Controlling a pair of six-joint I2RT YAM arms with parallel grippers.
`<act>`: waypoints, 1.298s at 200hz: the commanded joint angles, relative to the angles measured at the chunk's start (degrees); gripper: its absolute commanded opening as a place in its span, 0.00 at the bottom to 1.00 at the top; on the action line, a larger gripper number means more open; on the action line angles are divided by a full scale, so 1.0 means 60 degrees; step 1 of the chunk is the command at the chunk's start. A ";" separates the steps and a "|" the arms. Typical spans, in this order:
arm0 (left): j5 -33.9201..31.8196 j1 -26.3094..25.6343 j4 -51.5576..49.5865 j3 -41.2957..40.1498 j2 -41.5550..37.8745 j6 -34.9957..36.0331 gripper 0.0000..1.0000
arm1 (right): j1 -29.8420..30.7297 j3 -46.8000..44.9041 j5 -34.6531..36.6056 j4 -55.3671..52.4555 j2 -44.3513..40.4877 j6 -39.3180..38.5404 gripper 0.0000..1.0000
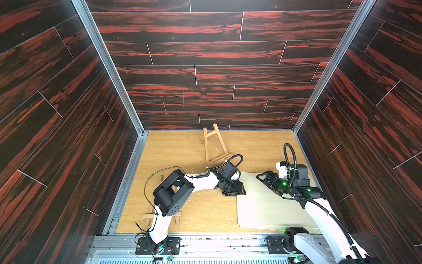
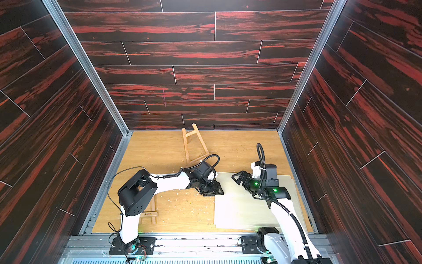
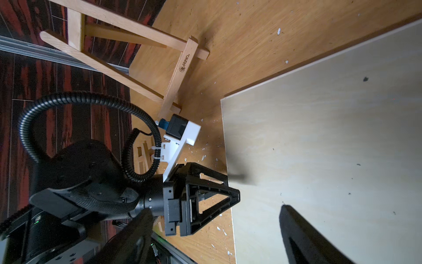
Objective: Disassemble the easel
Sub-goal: Place the drawing board on the drawing board, then pick up the easel at the center of the board.
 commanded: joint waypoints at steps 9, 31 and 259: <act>0.0012 -0.0083 0.0205 -0.0012 -0.0325 -0.0126 0.64 | -0.0039 0.0177 -0.0218 -0.0055 -0.0054 -0.0210 0.89; -0.0264 0.0026 0.0236 -0.0390 -0.0809 -0.0080 0.70 | -0.0043 0.0307 -0.0328 0.0218 0.0278 -0.0382 0.89; -0.3606 0.3991 -0.1769 -0.3683 -0.6955 0.1940 0.96 | 0.2962 0.7715 0.1718 0.3334 1.0178 -0.5496 0.84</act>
